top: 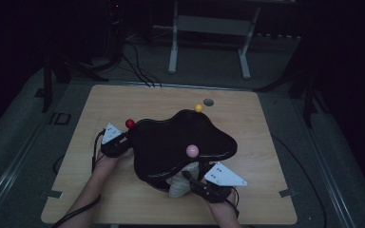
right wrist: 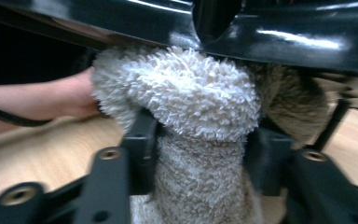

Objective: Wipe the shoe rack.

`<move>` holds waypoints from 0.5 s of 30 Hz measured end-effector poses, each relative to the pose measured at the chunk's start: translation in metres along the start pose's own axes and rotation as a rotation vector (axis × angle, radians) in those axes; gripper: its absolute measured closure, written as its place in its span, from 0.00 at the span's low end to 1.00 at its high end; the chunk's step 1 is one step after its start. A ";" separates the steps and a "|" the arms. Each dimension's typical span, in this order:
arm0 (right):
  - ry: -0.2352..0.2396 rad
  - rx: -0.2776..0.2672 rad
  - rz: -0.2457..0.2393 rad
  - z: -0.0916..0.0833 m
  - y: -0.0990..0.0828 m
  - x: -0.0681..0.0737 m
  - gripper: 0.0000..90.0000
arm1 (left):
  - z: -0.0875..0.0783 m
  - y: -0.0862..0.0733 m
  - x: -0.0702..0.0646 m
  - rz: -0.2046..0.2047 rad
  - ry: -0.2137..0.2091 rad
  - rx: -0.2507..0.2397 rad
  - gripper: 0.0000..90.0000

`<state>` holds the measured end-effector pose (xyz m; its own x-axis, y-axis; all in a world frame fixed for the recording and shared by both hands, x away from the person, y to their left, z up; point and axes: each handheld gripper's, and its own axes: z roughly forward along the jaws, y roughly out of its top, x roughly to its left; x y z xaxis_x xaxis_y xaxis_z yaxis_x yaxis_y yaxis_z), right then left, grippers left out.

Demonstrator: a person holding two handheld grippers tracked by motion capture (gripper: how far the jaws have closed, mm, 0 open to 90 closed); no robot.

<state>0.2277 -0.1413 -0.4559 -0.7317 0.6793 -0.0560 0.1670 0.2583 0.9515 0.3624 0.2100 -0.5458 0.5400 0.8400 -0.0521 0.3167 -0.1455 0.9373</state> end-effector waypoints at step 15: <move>0.011 0.007 0.031 -0.013 -0.004 -0.030 0.69 | -0.026 -0.012 -0.011 0.043 -0.079 -0.006 0.82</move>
<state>0.2404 -0.1717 -0.4543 -0.7331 0.6797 -0.0228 0.1945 0.2417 0.9506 0.3327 0.2160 -0.5478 0.6134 0.7888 -0.0384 0.2870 -0.1774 0.9414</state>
